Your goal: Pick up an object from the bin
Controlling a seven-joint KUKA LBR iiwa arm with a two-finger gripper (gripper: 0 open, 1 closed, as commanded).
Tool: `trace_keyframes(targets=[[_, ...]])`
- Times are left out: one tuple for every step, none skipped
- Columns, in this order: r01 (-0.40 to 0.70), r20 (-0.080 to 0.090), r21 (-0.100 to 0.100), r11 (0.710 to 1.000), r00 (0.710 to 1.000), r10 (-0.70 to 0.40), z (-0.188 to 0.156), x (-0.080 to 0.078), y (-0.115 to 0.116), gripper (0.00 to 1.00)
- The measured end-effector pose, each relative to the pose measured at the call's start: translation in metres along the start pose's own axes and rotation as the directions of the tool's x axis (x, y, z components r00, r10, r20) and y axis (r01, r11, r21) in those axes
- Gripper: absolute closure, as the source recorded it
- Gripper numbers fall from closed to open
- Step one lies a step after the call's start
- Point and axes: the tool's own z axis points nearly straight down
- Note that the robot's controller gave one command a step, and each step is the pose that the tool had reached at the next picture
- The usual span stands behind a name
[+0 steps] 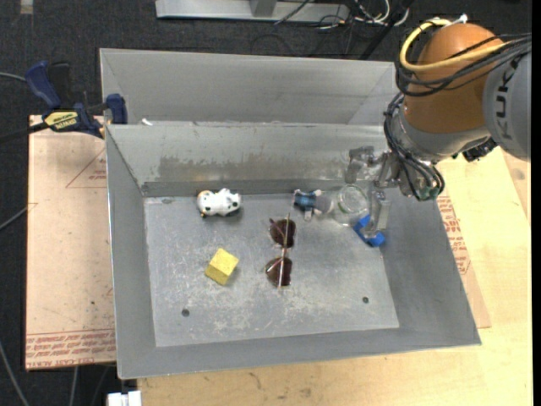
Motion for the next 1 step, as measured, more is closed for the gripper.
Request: trace_keyframes(targets=[[0.0, 0.0, 0.0, 1.0, 1.0, 0.0, 0.0, 0.0, 0.0, 0.0]])
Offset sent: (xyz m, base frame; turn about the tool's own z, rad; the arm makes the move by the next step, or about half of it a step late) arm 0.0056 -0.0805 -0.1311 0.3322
